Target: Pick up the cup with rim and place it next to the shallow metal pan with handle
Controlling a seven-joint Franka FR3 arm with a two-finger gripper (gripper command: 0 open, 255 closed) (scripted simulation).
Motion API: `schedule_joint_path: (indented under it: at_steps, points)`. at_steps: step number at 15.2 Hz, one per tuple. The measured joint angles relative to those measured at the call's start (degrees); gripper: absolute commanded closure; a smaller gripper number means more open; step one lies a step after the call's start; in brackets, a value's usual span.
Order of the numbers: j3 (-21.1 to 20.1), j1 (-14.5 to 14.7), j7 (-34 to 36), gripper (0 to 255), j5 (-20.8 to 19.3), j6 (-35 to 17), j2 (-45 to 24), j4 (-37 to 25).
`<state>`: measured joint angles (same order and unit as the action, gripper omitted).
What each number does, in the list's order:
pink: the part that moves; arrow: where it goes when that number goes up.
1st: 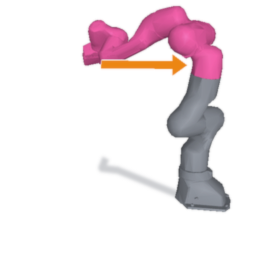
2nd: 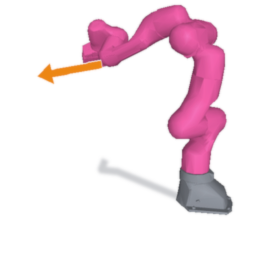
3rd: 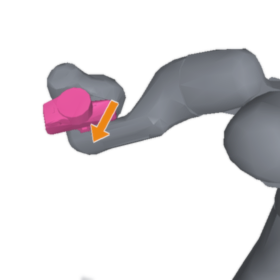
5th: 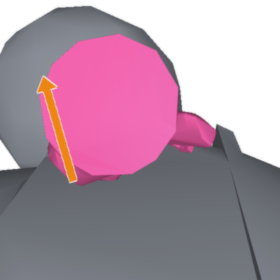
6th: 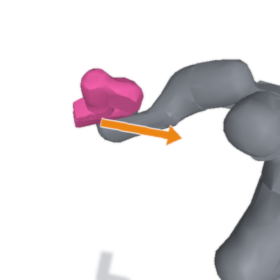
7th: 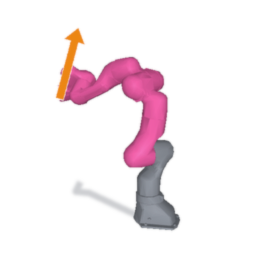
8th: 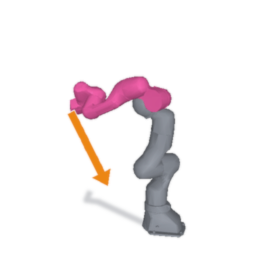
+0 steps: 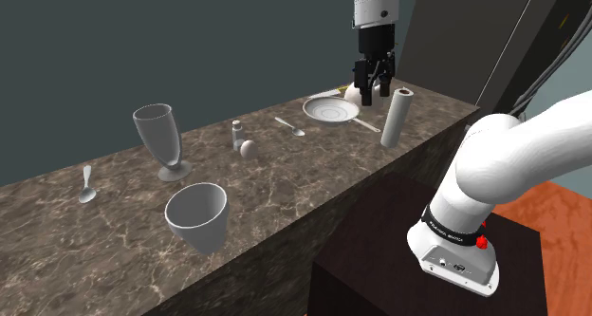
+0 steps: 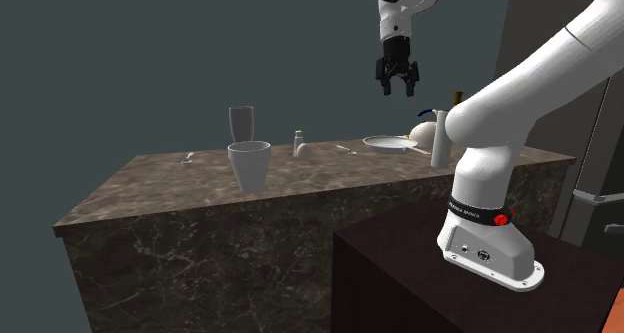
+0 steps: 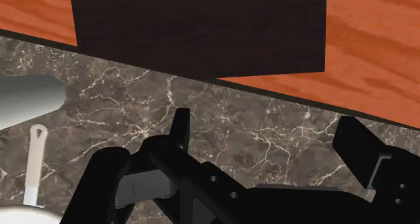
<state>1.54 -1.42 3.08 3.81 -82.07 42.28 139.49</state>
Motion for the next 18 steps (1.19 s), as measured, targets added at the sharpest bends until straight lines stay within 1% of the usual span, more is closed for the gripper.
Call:
schedule_joint_path:
  at_steps: [1, 3, 5, 11, 13, 18]
  points:
    - [0.0, 0.0, 0.0, 0, 0.0, 0.0, 0.0, 0.0]
    - [-1.07, 0.41, 1.25, 0, 1.03, -1.6, -0.51, 0.42]
    - [-3.38, 1.37, 3.83, 0, 3.14, -4.21, -1.02, 1.4]
    - [-10.73, 4.24, 11.74, 0, 9.01, -13.83, -5.34, 2.68]
    - [-13.07, 4.98, 14.16, 0, 10.42, -17.07, -7.42, 2.44]
    - [-18.47, 6.16, 19.85, 0, 12.5, -25.15, -13.52, 0.95]
